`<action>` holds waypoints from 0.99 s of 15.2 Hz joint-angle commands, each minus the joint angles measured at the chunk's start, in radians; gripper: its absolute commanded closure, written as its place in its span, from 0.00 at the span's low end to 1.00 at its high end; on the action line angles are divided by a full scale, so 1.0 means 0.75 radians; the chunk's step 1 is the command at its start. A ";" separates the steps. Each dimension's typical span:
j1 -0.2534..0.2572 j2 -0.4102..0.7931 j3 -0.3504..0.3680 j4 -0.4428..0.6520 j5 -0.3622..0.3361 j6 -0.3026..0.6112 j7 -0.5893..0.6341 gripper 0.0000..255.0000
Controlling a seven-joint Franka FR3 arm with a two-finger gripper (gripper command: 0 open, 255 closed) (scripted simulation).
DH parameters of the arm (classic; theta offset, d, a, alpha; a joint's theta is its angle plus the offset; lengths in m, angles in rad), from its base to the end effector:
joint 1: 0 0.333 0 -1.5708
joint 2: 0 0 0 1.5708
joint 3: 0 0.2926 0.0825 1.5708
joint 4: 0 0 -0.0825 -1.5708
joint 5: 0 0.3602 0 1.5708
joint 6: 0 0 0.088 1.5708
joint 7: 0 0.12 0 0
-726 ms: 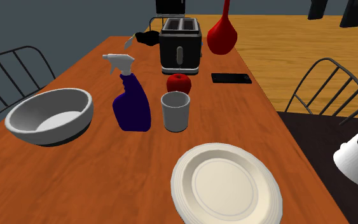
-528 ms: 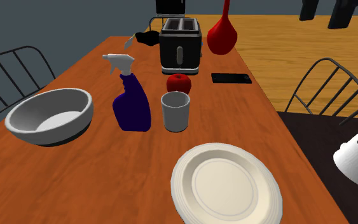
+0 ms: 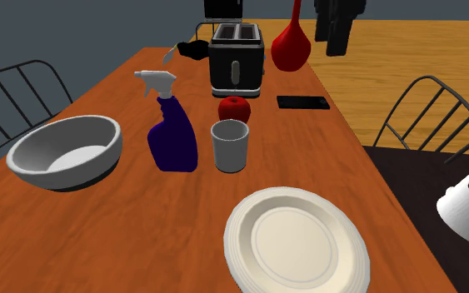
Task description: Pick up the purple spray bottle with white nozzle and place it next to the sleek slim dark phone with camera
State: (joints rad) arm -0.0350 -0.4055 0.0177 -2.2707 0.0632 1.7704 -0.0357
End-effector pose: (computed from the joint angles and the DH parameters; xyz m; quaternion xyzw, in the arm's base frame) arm 0.4054 -0.0002 0.4812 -0.9985 -0.0006 0.0466 0.0284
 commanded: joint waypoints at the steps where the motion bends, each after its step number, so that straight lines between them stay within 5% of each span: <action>1: -0.004 0.099 -0.002 0.068 -0.007 0.040 -0.003 0.00; 15: -0.017 0.806 -0.011 0.756 -0.046 0.125 0.006 0.00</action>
State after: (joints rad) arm -0.0493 0.1563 0.0087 -1.7539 0.0309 1.8677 -0.0358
